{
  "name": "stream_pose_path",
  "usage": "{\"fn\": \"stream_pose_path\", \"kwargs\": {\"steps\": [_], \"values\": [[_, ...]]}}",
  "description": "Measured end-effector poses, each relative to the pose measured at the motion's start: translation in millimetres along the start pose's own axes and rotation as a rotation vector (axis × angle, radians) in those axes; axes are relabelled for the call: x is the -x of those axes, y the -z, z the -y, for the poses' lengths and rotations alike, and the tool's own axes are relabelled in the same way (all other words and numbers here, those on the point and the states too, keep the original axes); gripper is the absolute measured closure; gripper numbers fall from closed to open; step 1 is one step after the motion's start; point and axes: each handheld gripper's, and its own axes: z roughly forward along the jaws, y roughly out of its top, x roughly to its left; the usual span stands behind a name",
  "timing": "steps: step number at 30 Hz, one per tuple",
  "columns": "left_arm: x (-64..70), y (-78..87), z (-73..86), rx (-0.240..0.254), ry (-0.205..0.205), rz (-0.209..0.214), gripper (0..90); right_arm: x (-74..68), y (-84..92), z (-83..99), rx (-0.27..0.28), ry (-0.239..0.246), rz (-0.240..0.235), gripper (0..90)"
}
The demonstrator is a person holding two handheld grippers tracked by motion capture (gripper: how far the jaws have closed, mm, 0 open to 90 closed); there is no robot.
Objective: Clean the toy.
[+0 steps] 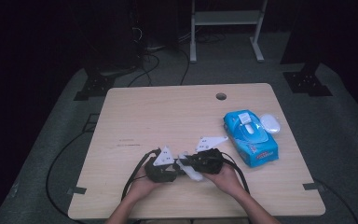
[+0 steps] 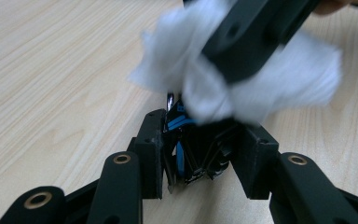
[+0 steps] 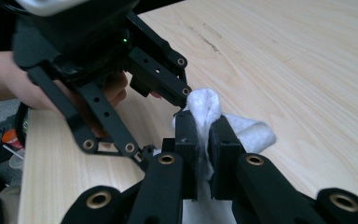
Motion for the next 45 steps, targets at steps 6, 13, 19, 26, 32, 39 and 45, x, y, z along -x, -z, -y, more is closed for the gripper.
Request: {"fn": "stream_pose_path", "kwargs": {"steps": [6, 13, 19, 26, 32, 39, 45], "values": [[0.2, 0.3, -0.1, -0.001, 0.000, -0.003, 58.4, 12.3, 9.9, 4.6, 0.003, -0.017, 0.066, 83.5], [-0.3, 0.8, 0.0, -0.004, 0.011, -0.010, 58.4, -1.0, -3.9, -0.3, 0.015, -0.006, 0.025, 83.4], [-1.8, 1.8, 0.6, -0.007, 0.000, -0.014, 58.4, 4.7, 4.2, 2.0, 0.007, 0.016, 0.075, 83.4], [-1.0, 1.2, -0.2, -0.007, 0.006, -0.016, 58.5, 10.7, 14.2, 9.5, 0.022, -0.018, 0.113, 83.4], [-2.5, 1.9, 0.8, -0.004, 0.011, -0.014, 58.4, -1.7, 1.6, 2.2, 0.015, 0.034, 0.079, 83.3], [-2.2, 2.0, 0.8, -0.004, 0.014, -0.013, 58.5, 22.0, 30.7, 14.2, 0.000, 0.013, 0.201, 83.3], [-2.1, 2.3, 0.6, -0.007, 0.013, -0.014, 58.5, 24.2, 32.4, 19.1, 0.019, -0.043, 0.194, 83.2]]}}
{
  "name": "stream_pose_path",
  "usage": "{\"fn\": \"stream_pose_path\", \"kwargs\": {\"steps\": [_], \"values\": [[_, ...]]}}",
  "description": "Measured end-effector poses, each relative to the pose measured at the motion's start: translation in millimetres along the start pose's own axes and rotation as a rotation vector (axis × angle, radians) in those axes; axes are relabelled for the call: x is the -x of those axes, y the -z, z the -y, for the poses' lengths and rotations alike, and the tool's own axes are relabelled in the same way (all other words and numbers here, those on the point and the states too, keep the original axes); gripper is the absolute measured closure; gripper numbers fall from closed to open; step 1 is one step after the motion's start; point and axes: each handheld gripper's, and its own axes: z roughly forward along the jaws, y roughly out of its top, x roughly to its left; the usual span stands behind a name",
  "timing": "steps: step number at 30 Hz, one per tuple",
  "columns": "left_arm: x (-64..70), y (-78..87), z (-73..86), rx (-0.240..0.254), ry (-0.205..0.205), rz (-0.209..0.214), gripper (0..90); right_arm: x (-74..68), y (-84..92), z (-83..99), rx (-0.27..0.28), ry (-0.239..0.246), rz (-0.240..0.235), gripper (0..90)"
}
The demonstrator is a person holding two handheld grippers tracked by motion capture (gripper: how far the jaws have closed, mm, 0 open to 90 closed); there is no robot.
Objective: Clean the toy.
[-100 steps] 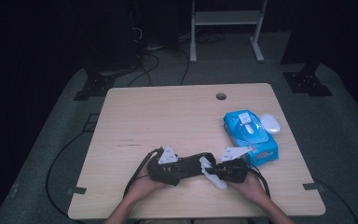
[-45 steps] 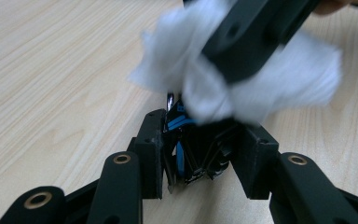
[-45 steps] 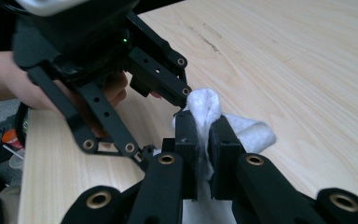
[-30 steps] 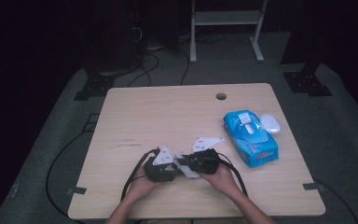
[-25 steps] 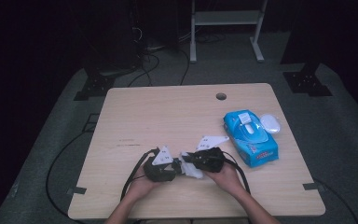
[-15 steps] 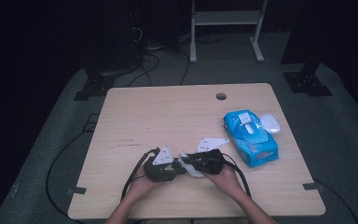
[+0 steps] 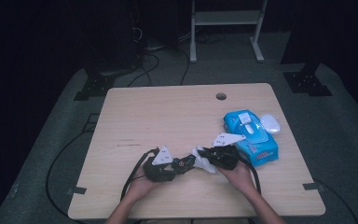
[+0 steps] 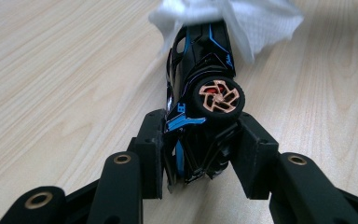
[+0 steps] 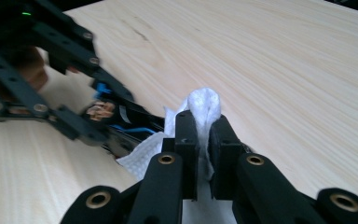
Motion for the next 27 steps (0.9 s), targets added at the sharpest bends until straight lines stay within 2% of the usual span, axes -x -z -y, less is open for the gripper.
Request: {"fn": "stream_pose_path", "kwargs": {"steps": [3, 5, 7, 10, 13, 15, 17, 20, 23, 27], "values": [[-1.2, 1.2, 0.5, -0.006, -0.007, 0.002, 58.5, -7.1, -4.3, -0.9, 0.001, 0.018, -0.015, 83.2], [-1.8, 1.4, 0.8, -0.004, -0.005, 0.006, 58.5, -3.3, -3.0, -0.3, 0.003, 0.001, -0.031, 83.2], [-1.9, 1.1, 1.1, 0.002, 0.003, 0.008, 58.5, 2.5, 0.6, 1.1, 0.005, -0.004, -0.015, 83.2], [-2.5, 1.4, 1.3, 0.001, 0.005, 0.007, 58.5, 11.1, 6.6, 3.1, 0.000, -0.004, 0.038, 83.2], [-2.0, 1.3, 1.0, 0.004, 0.008, 0.006, 58.5, 17.6, 8.9, 5.9, 0.006, -0.024, 0.041, 83.2], [-1.6, 1.4, 1.1, -0.001, 0.004, 0.003, 58.5, 14.8, 8.6, 5.2, 0.004, -0.012, 0.056, 83.2], [-1.6, 1.6, 0.9, -0.005, -0.003, 0.002, 58.5, 12.1, 7.4, 4.5, 0.010, -0.026, 0.041, 83.2], [-1.6, 1.7, 1.0, -0.005, -0.002, 0.001, 58.4, 6.1, 3.9, 3.0, 0.019, -0.021, 0.001, 83.1], [-2.3, 2.3, 1.6, -0.002, 0.002, 0.000, 58.5, 5.5, 3.9, 2.5, 0.013, 0.000, 0.018, 83.1], [-3.3, 3.2, 2.4, -0.001, 0.009, 0.001, 58.5, 16.9, 10.4, 6.5, 0.014, -0.012, 0.069, 83.1]]}}
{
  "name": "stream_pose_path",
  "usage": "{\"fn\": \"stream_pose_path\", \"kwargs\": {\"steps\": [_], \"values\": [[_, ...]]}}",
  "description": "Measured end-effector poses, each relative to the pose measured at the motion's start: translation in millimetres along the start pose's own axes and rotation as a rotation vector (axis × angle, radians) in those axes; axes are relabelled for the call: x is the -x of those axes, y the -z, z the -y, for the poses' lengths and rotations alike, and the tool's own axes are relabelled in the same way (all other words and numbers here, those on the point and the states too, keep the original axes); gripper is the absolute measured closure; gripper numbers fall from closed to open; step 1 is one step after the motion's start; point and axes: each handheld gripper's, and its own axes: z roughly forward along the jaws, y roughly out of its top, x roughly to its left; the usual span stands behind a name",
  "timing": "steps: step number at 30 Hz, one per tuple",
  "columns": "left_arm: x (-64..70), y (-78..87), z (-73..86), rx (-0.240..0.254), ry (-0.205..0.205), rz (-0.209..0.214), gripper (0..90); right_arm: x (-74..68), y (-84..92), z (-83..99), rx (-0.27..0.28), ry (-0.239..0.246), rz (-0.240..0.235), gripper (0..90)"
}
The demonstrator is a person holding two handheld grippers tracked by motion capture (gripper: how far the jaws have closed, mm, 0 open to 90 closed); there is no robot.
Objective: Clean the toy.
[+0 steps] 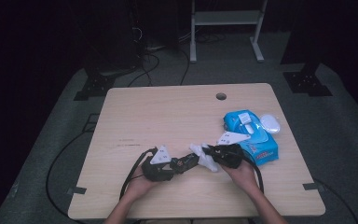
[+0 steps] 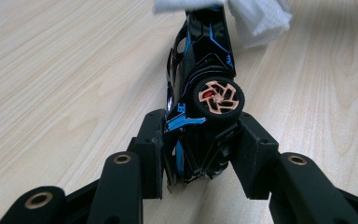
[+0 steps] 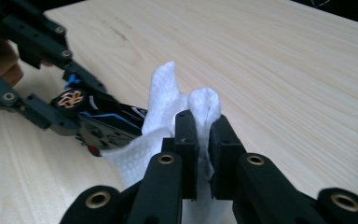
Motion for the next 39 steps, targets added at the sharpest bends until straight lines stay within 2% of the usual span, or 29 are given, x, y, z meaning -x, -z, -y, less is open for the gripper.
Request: {"fn": "stream_pose_path", "kwargs": {"steps": [2, 4, 6, 9, 11, 13, 17, 20, 21, 24, 26, 30, 32, 36, 39], "values": [[0.5, -0.1, -0.1, -0.001, -0.002, -0.003, 58.5, 3.0, 1.4, 0.5, 0.004, -0.008, 0.016, 83.1], [0.6, -0.1, -0.1, -0.001, -0.005, -0.004, 58.5, 0.1, 0.8, -0.3, 0.003, -0.006, 0.016, 83.2], [0.4, -0.2, -0.1, -0.001, -0.006, -0.005, 58.5, -5.7, -2.3, -1.8, 0.011, -0.017, -0.025, 83.1], [0.3, 0.5, 0.0, -0.006, -0.008, -0.007, 58.5, -18.6, -8.4, -4.3, 0.013, 0.006, -0.074, 83.0], [-0.3, 1.2, 0.3, -0.007, -0.010, -0.009, 58.5, -20.2, -8.9, -5.4, 0.007, 0.023, -0.067, 83.0], [-0.7, 1.9, 0.5, -0.011, -0.012, -0.011, 58.4, -14.6, -6.6, -3.7, 0.002, 0.026, -0.040, 83.0], [-1.0, 2.1, 0.7, -0.011, -0.011, -0.011, 58.5, -0.8, -0.2, 0.2, 0.005, -0.014, -0.003, 83.1], [-2.1, 2.3, 0.8, -0.012, -0.012, -0.009, 58.4, -2.2, -0.7, -0.4, 0.005, -0.011, 0.000, 83.1], [-1.9, 2.0, 0.9, -0.007, -0.004, -0.008, 58.5, -4.3, -1.9, -1.2, 0.007, -0.011, -0.010, 83.1], [-1.6, 2.5, 0.6, -0.014, -0.015, -0.013, 58.5, -14.0, -6.3, -3.9, 0.012, 0.006, -0.046, 83.0], [-1.8, 2.8, 0.8, -0.012, -0.010, -0.012, 58.4, -17.2, -8.2, -4.7, 0.007, 0.026, -0.046, 83.0], [-1.6, 3.5, 1.0, -0.013, -0.012, -0.015, 58.5, -4.8, -3.6, -1.6, 0.001, 0.017, -0.003, 83.1], [-1.1, 3.4, 0.6, -0.012, -0.018, -0.012, 58.5, 2.0, -0.7, -0.1, 0.006, -0.021, -0.007, 83.0], [-0.8, 3.5, -0.2, -0.022, -0.024, -0.013, 58.4, -0.1, -0.9, -2.0, -0.002, 0.016, 0.016, 83.0], [-0.3, 4.0, 0.0, -0.020, -0.025, -0.014, 58.4, 2.3, 0.2, -1.0, 0.001, -0.002, 0.003, 83.0]]}}
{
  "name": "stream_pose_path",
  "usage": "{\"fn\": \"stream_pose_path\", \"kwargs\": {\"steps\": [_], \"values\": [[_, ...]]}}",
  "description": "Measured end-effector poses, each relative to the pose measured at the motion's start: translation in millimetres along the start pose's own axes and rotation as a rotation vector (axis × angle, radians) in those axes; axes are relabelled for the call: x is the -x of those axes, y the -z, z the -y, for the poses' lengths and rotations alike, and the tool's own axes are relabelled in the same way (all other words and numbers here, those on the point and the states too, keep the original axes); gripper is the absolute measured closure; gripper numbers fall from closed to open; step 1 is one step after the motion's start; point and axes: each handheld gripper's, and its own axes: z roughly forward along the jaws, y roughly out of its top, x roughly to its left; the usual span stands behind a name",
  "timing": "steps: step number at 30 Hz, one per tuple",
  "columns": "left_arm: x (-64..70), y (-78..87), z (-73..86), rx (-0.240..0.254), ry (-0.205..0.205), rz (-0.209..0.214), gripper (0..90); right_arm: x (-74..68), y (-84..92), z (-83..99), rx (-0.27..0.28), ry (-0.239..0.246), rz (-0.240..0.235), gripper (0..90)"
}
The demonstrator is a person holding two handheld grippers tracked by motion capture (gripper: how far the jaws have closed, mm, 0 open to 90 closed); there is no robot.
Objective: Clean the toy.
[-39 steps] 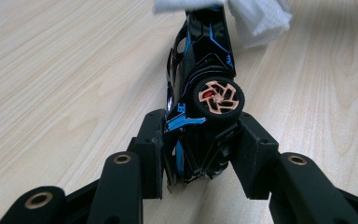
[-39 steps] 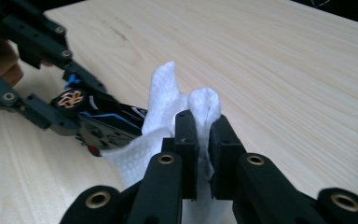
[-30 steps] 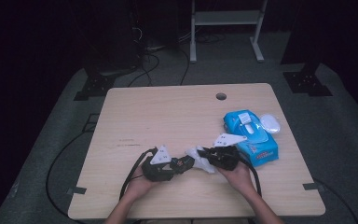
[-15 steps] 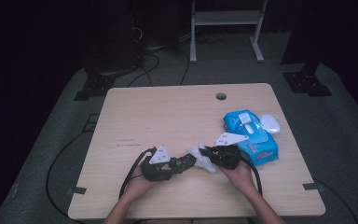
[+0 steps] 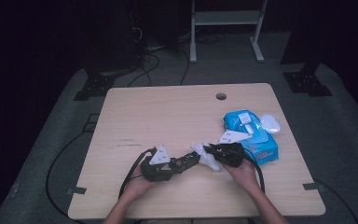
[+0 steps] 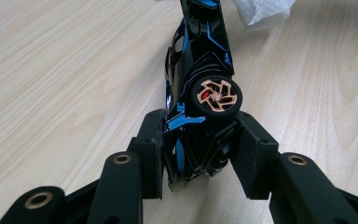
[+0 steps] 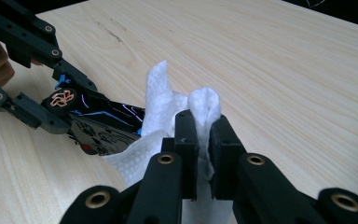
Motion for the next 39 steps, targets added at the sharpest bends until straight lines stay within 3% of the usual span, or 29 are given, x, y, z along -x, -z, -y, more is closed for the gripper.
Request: {"fn": "stream_pose_path", "kwargs": {"steps": [3, 6, 9, 15, 17, 19, 21, 24, 27, 30, 31, 39], "values": [[-1.2, 0.2, -0.1, -0.004, -0.002, 0.004, 58.4, 1.4, 2.5, -0.2, 0.002, 0.006, 0.030, 83.1], [-1.1, 0.2, -0.1, -0.004, -0.001, 0.003, 58.4, 3.8, 4.6, -0.7, 0.012, -0.040, 0.004, 83.2], [-1.6, -0.1, -0.5, -0.005, 0.000, 0.005, 58.4, -6.7, -1.0, -5.6, 0.023, -0.032, -0.041, 83.2], [-0.7, -1.2, -1.4, -0.004, 0.004, 0.003, 58.4, -50.9, -29.6, -21.8, 0.010, 0.052, -0.156, 83.2], [-0.6, -0.8, -1.7, -0.008, 0.001, 0.002, 58.4, -64.0, -39.1, -24.9, -0.005, 0.098, -0.169, 83.2], [-1.4, 0.7, -1.1, -0.014, -0.005, 0.002, 58.5, -70.1, -42.7, -25.9, -0.014, 0.151, -0.142, 83.1], [-1.4, 1.3, -0.4, -0.010, -0.004, 0.002, 58.5, -65.2, -39.9, -25.2, -0.020, 0.146, -0.129, 83.1], [-2.8, 2.5, 0.1, -0.016, -0.007, 0.007, 58.5, -48.7, -29.6, -20.6, -0.028, 0.147, -0.056, 83.1], [-2.8, 2.9, 0.1, -0.018, -0.011, 0.008, 58.5, -26.9, -16.9, -13.0, -0.022, 0.106, 0.009, 83.1], [-2.7, 3.7, 0.0, -0.019, -0.020, 0.011, 58.5, -10.6, -7.1, -4.4, -0.010, 0.060, 0.031, 83.1], [-2.7, 4.7, -0.2, -0.018, -0.022, 0.013, 58.6, -7.6, -4.9, -3.3, -0.008, 0.042, 0.024, 83.1], [-4.4, 8.1, 1.5, -0.025, -0.026, 0.015, 59.0, -7.5, -0.9, -5.5, -0.013, 0.055, 0.060, 83.1]]}}
